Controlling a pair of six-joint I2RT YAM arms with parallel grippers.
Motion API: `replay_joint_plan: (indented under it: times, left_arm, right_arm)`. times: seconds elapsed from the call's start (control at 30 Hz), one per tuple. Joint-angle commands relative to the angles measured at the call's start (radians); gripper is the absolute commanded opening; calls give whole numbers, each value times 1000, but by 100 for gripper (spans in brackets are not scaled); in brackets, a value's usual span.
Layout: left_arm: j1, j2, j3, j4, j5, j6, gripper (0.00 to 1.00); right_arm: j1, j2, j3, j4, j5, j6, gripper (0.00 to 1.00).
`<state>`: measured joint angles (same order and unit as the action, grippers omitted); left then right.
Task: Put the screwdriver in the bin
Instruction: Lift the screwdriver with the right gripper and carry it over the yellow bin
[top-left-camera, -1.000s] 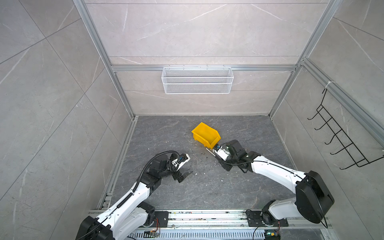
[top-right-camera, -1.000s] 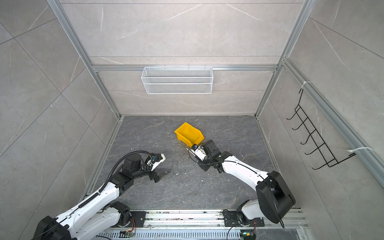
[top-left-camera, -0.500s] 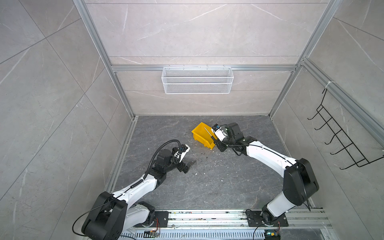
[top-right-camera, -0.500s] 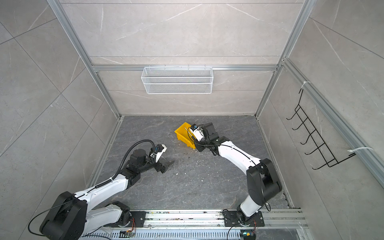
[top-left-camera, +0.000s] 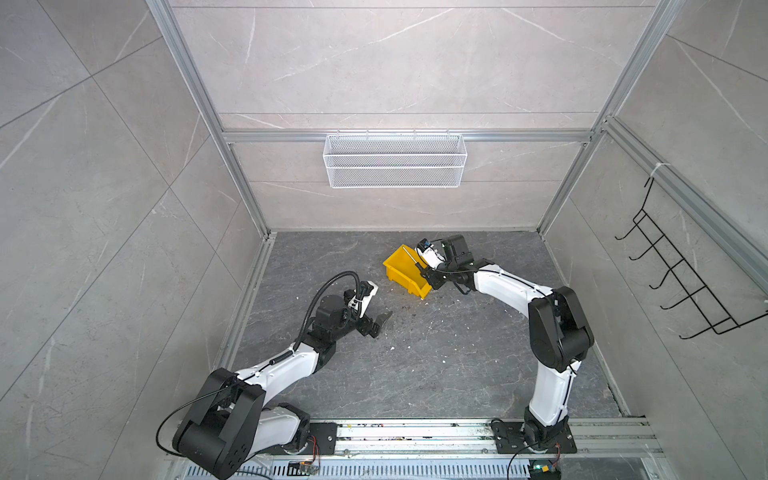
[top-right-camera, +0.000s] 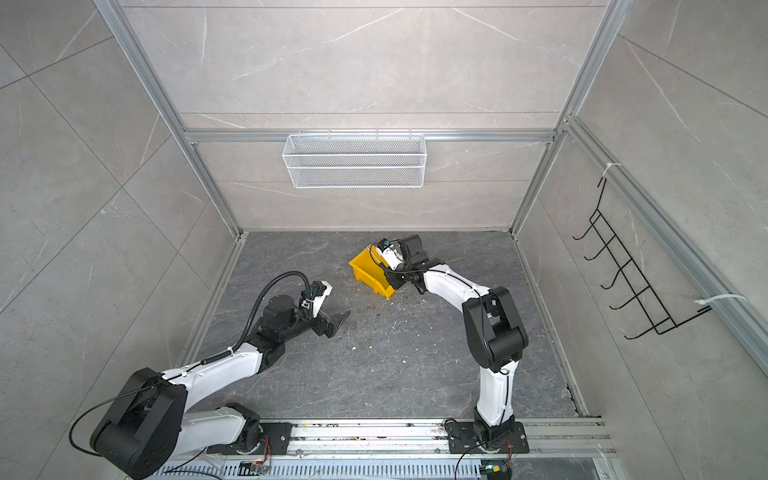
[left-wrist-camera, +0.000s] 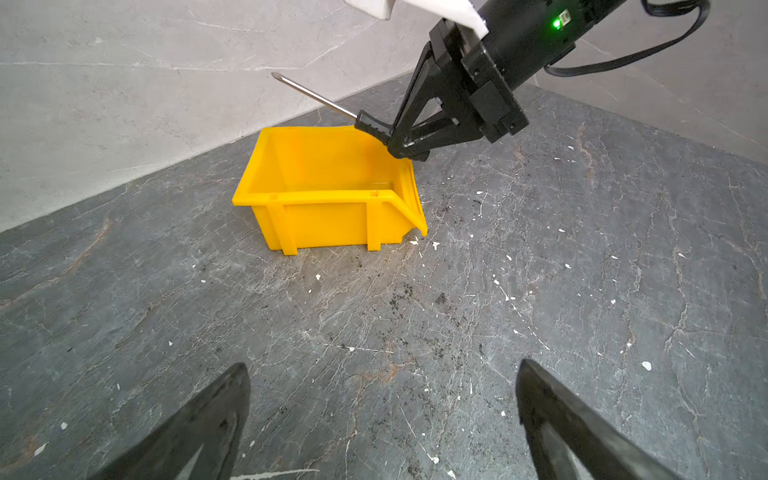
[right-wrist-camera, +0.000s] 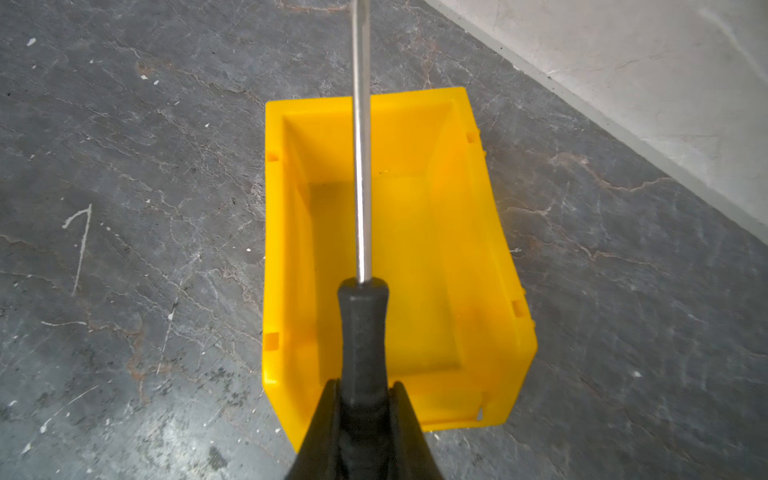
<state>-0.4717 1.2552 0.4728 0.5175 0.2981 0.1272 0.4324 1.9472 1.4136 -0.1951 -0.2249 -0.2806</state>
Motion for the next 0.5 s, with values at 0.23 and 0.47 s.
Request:
replay_joint_plan:
  times: [0.23,0.47]
  left_arm:
    - [-4,-25,38,-3,23,14,100]
    - [-4,-40,36,-15,19,16,100]
  right_arm:
    - [5,136,134,-6,-10,-4,0]
    - [6,174,204,-75,-1,-17,0]
